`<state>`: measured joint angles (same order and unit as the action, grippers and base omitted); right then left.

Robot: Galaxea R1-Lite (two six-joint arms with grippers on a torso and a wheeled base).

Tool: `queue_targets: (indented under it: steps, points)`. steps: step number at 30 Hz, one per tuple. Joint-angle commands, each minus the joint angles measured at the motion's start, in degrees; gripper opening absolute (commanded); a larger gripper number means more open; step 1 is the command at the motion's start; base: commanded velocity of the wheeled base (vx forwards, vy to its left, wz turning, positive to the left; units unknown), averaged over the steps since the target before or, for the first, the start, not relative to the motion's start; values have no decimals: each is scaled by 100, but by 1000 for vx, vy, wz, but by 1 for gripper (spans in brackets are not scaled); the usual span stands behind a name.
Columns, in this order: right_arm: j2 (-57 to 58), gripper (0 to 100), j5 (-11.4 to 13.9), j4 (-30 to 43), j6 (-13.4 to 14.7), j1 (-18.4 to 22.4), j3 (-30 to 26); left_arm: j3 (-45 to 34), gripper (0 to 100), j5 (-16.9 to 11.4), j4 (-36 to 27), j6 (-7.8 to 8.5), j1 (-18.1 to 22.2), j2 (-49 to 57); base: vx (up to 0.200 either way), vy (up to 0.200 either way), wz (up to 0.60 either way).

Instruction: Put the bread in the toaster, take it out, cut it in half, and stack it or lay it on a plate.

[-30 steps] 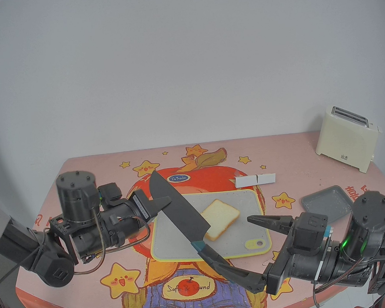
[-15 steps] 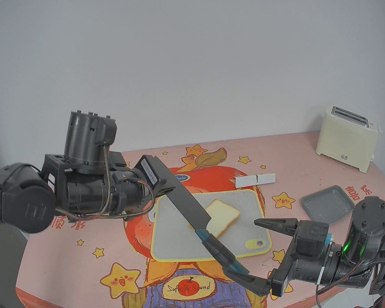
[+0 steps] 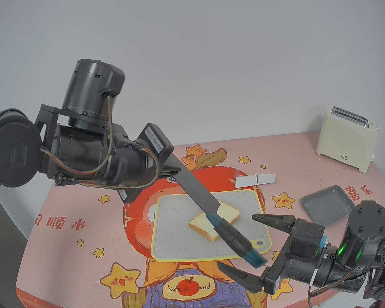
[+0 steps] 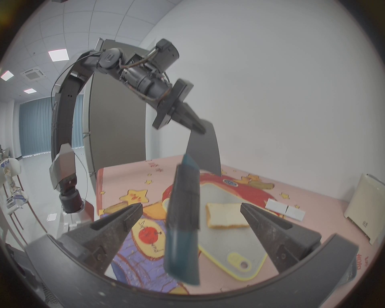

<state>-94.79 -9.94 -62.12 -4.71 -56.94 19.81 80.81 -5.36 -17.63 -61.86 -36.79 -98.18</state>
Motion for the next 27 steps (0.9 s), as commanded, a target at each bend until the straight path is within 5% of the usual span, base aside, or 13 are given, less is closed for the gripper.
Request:
queue_targets:
  steps: [1, 8, 13, 14, 22, 27]
  points:
    - [75, 100, -26, -2, -347, -10, 208, 40, 0, 27, -21, -28, -47, -148, 0, 0, 0]
    - [119, 100, -131, 517, -637, 60, 533, -250, 0, 27, -13, -37, -30, -113, 0, 0, 0]
    - [49, 100, -553, 948, -918, -19, 893, -233, 0, 27, -13, -46, -30, -105, 0, 0, 0]
    - [-83, 100, -905, 1176, -953, -27, 1078, -215, 0, 35, -13, -46, -30, -105, 0, 0, 0]
    - [-716, 100, -1634, 1299, -830, -397, 1333, -180, 0, 35, -13, -55, -30, -96, 0, 0, 0]
    - [-742, 100, -1749, 1308, -663, -555, 1262, -189, 0, 106, -13, -151, -30, -96, 0, 0, 0]
